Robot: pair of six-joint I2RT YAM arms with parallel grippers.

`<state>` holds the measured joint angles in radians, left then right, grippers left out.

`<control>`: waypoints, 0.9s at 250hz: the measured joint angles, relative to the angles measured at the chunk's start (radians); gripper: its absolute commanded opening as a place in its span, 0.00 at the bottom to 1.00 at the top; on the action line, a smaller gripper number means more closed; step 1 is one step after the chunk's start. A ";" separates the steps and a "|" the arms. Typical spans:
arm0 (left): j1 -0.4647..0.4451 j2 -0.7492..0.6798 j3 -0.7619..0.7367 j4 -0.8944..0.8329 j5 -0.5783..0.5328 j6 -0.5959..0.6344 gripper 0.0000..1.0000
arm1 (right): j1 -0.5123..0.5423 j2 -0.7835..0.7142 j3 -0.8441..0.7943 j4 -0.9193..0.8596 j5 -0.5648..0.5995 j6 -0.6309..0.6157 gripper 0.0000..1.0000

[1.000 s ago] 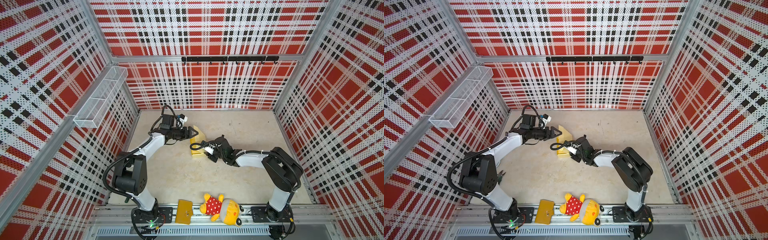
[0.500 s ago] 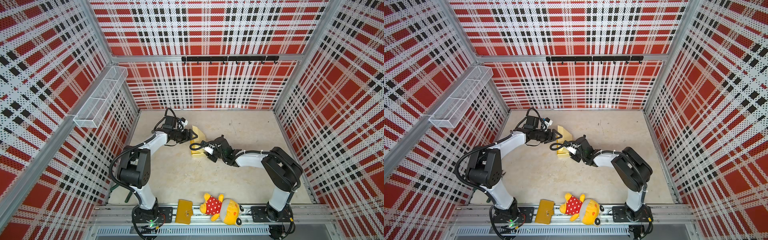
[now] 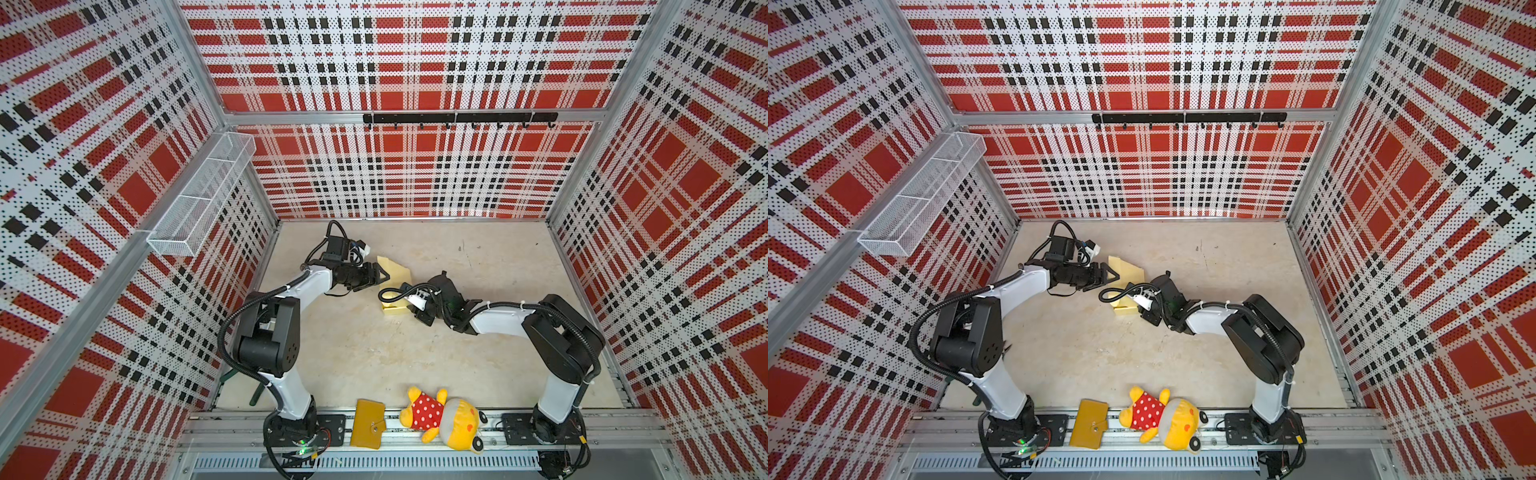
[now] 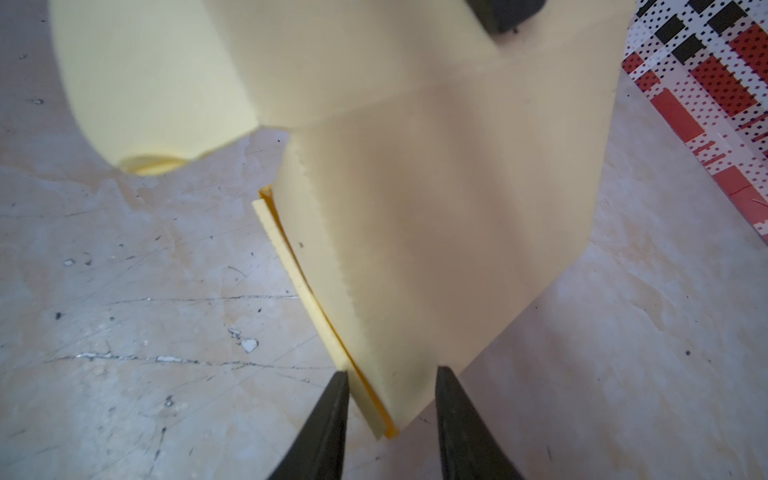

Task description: Fold the paper box

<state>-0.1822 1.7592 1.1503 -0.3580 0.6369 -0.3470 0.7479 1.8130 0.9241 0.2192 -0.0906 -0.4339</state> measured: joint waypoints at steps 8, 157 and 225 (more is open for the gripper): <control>0.002 0.000 -0.008 0.001 -0.002 0.000 0.73 | 0.000 0.000 0.000 -0.001 0.000 0.000 0.38; 0.030 0.003 -0.074 0.029 -0.024 -0.005 0.76 | 0.004 -0.021 0.132 -0.050 -0.055 0.189 0.39; 0.037 0.015 -0.084 0.040 -0.036 -0.004 0.77 | 0.008 0.079 0.187 -0.028 -0.057 0.255 0.41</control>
<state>-0.1452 1.7741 1.0660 -0.3183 0.6010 -0.3511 0.7563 1.8915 1.1107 0.1909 -0.1478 -0.1791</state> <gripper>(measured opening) 0.767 0.406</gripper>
